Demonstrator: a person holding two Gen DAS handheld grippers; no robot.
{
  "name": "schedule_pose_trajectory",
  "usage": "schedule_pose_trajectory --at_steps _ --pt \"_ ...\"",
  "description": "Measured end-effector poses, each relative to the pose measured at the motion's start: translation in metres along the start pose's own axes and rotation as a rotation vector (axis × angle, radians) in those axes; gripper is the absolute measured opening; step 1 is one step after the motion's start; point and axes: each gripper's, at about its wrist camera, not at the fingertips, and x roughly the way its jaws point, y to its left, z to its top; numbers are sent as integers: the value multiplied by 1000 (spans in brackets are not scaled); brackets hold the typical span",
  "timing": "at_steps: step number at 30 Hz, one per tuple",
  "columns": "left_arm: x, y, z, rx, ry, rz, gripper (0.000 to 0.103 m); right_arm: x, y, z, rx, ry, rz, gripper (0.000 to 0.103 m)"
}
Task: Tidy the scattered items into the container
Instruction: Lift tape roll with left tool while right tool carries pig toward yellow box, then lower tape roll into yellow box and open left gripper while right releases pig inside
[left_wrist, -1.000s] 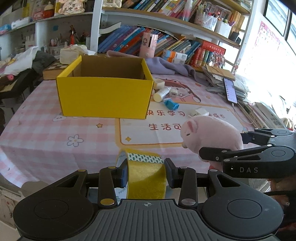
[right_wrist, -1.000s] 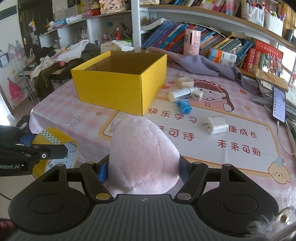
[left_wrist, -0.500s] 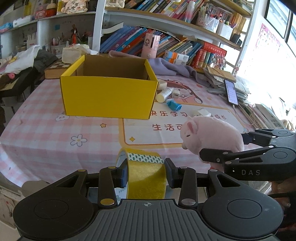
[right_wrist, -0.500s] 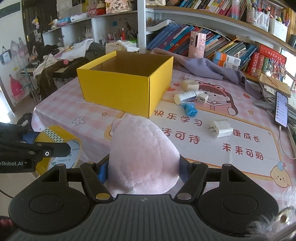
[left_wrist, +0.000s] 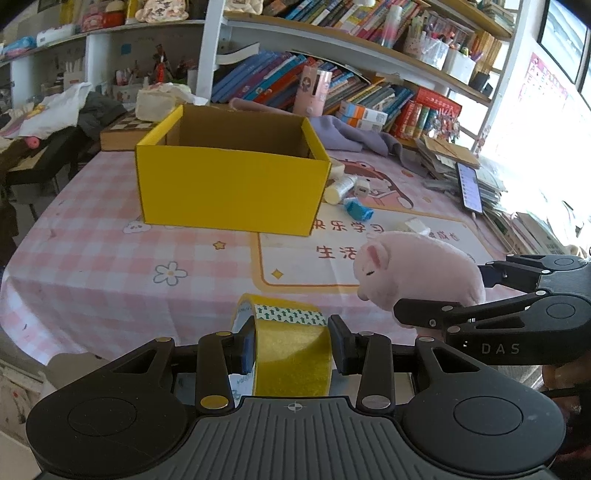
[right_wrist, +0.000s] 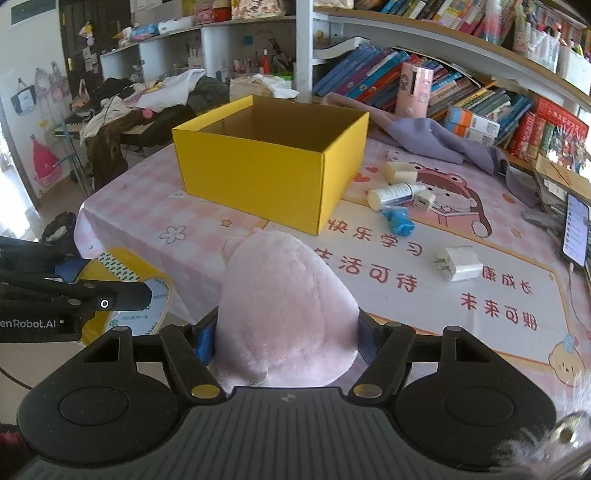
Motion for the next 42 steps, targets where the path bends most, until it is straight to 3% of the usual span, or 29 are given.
schedule_pose_trajectory --at_steps 27,34,42 --pt "25 23 16 -40 34 47 38 42 6 27 -58 30 75 68" --pt "36 26 37 -20 11 64 38 56 1 43 -86 18 105 68" --pt "40 28 80 25 -57 71 38 57 -3 81 -137 -85 122 68"
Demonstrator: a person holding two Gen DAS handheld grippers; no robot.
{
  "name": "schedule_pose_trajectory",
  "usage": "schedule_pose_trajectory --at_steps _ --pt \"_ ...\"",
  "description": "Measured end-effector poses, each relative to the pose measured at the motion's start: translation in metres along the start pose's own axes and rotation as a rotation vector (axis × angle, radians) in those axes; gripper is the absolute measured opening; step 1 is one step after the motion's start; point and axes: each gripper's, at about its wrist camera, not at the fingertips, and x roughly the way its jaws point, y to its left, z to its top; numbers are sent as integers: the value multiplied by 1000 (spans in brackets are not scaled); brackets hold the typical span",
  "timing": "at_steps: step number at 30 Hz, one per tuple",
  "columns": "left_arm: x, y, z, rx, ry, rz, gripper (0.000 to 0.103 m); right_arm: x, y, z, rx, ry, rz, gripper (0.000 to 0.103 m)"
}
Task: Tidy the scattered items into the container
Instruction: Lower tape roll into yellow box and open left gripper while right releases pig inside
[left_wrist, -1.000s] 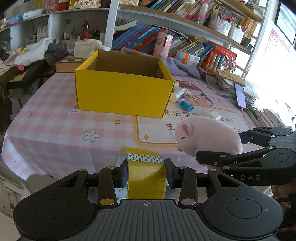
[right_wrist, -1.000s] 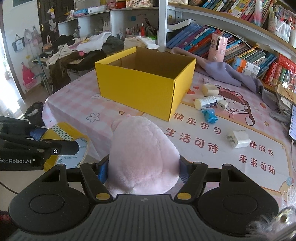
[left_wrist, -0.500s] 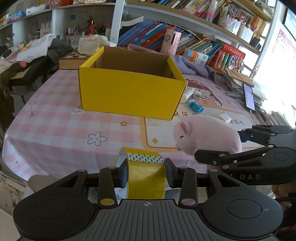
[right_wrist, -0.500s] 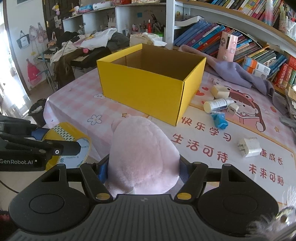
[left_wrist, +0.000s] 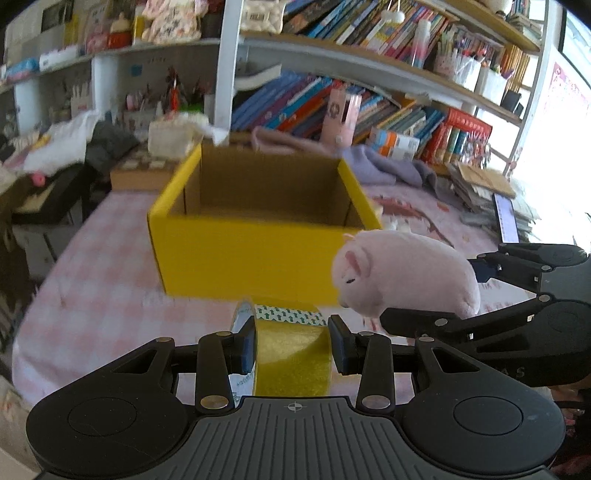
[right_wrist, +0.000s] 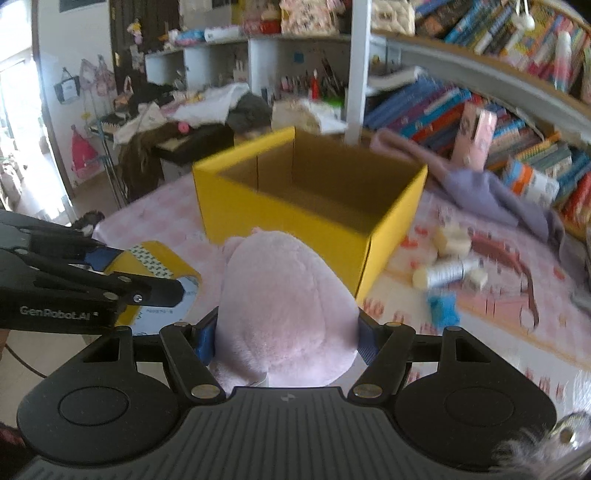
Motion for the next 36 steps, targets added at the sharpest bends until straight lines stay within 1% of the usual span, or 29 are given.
schedule_pose_trajectory --at_steps 6,10,15,20,23,26,29,33,36 --pt "5 2 47 51 -80 5 38 5 -14 43 -38 -91 11 68" --pt "17 8 79 66 -119 6 38 14 -29 75 -49 -149 11 68" --pt "44 14 109 113 -141 31 38 40 -49 106 -56 -173 1 68" --pt "84 27 132 160 -107 43 38 79 -68 127 -81 -133 -13 68" --pt "116 37 143 179 -62 48 38 110 -76 135 -140 -85 -23 68" --pt "148 43 151 193 3 41 38 145 -79 137 -223 -14 -34 69" --pt "174 46 153 199 69 33 38 175 -80 135 -271 59 -30 69" --pt "206 48 153 235 147 53 39 210 -80 129 -355 142 -31 69" --pt "224 49 153 280 199 71 39 228 -81 129 -413 188 -38 69"
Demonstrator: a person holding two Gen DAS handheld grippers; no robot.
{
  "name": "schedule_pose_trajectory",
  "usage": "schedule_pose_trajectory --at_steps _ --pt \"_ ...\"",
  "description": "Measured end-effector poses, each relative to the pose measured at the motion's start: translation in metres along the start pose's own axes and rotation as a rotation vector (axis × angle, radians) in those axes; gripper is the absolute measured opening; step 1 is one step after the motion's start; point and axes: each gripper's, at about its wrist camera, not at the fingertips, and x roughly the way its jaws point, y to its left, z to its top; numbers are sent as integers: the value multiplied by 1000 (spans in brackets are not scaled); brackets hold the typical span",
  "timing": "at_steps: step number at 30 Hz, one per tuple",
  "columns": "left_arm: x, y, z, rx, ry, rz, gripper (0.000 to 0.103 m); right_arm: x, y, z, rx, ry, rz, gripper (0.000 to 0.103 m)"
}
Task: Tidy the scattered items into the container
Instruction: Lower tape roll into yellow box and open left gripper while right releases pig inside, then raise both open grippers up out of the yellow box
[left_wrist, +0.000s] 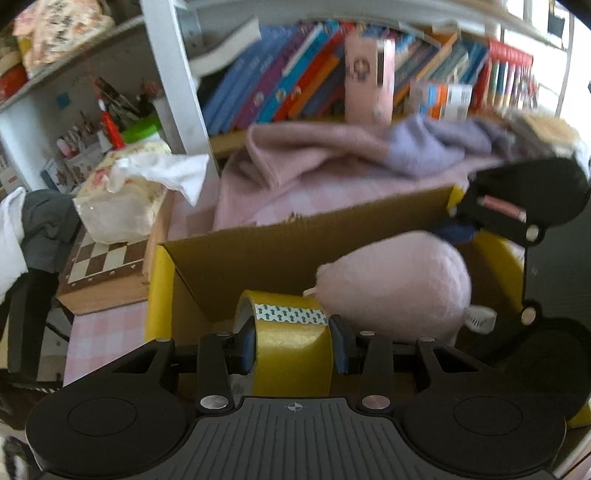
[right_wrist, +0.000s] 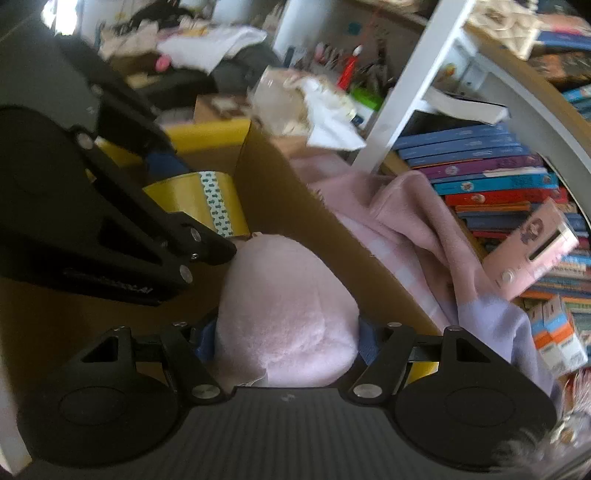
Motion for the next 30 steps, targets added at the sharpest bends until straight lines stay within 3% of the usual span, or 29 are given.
schedule_pose_trajectory --at_steps 5,11,13,15,18,30 --pt "17 0 1 38 56 12 40 16 3 2 -80 59 10 69" --pt "16 -3 2 53 57 16 43 17 7 1 -114 75 33 71" --pt "12 -6 2 65 35 28 61 15 6 1 -106 61 31 79" --pt "5 -7 3 78 1 41 66 12 5 2 -96 42 22 86" --pt "-6 -8 4 82 -34 61 73 3 3 3 -81 14 22 86" --pt "-67 -14 2 36 -172 111 85 -56 -9 2 18 -132 -6 87"
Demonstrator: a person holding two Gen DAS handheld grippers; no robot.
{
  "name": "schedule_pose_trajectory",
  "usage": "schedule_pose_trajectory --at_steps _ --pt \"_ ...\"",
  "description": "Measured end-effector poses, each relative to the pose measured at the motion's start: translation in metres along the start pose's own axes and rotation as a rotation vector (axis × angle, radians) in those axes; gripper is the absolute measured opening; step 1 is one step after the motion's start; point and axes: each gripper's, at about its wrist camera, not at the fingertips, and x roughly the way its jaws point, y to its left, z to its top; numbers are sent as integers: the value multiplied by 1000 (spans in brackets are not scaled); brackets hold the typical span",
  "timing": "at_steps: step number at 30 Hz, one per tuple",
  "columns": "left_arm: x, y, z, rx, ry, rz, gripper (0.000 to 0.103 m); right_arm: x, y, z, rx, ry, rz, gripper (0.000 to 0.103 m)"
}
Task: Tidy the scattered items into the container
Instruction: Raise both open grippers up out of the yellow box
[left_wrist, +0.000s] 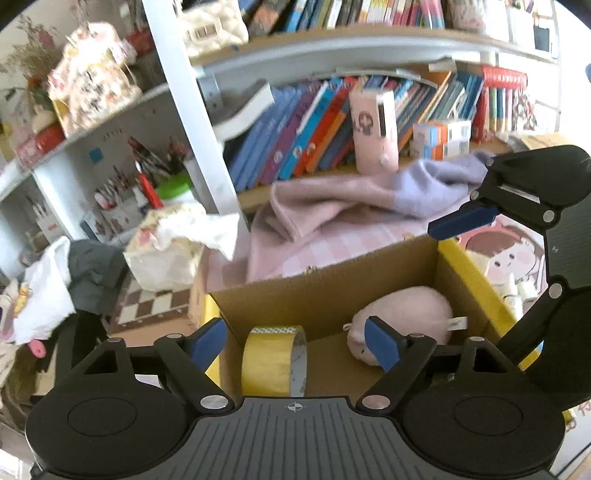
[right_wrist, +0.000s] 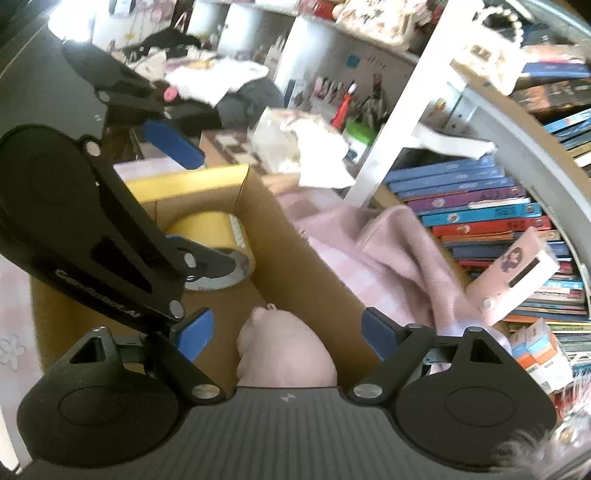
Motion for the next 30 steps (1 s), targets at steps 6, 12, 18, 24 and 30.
schedule_pose_trajectory --at_steps 6,12,18,24,30 --pt "-37 -6 -2 -30 -63 17 86 -37 5 -4 37 -87 -36 88" --pt "-75 -12 -13 -48 -114 41 88 -74 12 -14 85 -139 -92 89" --pt "-111 -14 -34 -100 -135 73 88 -113 19 -33 179 -177 -138 89" --pt "-150 -18 -60 -195 -180 112 89 -157 35 -58 284 -264 -210 89" --pt "-179 -28 -93 -270 -179 131 89 -200 58 -84 357 -354 -268 89"
